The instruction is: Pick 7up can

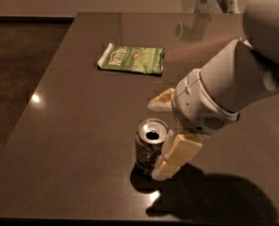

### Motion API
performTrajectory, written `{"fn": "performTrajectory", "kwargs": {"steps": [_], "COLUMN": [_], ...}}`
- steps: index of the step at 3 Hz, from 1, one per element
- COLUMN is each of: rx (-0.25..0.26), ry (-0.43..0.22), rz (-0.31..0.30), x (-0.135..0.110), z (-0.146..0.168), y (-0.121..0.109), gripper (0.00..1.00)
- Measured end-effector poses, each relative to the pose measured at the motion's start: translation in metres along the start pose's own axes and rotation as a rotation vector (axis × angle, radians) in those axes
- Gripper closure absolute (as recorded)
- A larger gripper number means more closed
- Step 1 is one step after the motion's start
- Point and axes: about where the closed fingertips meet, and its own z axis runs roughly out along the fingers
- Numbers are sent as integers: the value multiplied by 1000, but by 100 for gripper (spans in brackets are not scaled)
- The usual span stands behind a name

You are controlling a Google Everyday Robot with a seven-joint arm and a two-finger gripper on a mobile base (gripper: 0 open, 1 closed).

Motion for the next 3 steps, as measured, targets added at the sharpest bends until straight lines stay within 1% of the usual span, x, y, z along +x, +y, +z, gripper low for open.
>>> {"fn": "performTrajectory", "kwargs": {"steps": [1, 2, 3], "rx": [-14, -19, 2], "ry": [-17, -35, -47], "rz": [1, 8, 16], "x": [-2, -5, -11], "z": [1, -5, -26], "y": [2, 0, -12], "gripper": [41, 65, 87]}}
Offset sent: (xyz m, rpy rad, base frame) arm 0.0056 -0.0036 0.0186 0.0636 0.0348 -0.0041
